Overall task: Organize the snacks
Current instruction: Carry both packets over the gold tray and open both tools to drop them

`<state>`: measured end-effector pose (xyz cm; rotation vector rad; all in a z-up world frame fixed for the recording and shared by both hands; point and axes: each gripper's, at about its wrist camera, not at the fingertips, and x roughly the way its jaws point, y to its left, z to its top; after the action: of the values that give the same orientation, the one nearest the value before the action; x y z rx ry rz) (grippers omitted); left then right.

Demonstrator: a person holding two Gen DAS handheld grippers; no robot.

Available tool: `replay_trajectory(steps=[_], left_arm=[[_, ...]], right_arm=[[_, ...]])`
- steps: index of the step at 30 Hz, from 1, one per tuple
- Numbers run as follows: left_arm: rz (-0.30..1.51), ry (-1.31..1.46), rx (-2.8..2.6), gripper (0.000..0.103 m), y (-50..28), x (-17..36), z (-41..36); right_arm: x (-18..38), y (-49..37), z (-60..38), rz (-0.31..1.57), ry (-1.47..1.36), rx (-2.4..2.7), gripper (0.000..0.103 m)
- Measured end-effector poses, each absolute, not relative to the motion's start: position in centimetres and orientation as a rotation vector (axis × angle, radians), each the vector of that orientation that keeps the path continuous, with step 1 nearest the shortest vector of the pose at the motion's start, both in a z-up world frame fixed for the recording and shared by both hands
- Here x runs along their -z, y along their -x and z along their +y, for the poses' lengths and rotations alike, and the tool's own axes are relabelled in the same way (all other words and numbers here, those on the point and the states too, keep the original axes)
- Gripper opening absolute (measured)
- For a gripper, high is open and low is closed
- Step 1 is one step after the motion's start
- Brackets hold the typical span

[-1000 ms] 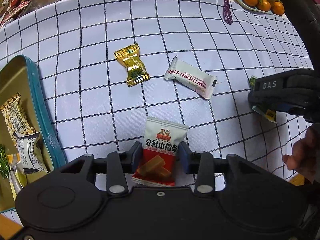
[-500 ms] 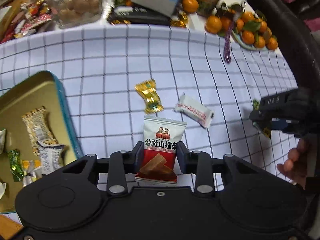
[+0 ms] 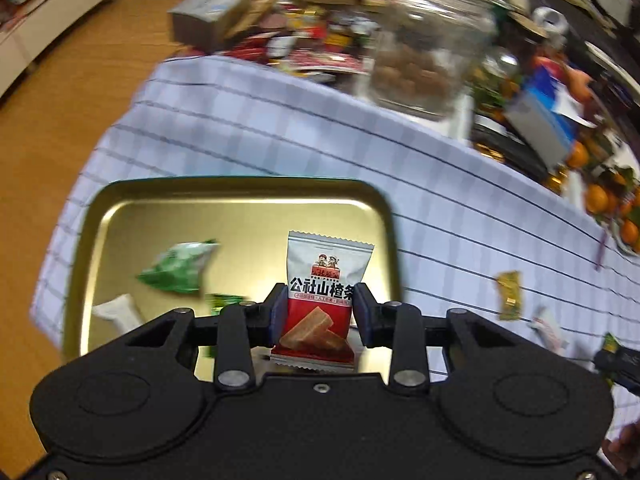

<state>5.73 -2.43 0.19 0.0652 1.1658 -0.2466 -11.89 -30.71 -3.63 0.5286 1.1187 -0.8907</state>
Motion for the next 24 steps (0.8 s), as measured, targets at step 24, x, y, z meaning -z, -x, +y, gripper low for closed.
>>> replay_trajectory(steps=[24], left_arm=[[1.295, 0.061, -0.003, 0.043, -8.8, 1.1, 8.8]], right_arm=[[-3.8, -3.0, -7.9, 1.093, -0.387, 0.341, 0.034]])
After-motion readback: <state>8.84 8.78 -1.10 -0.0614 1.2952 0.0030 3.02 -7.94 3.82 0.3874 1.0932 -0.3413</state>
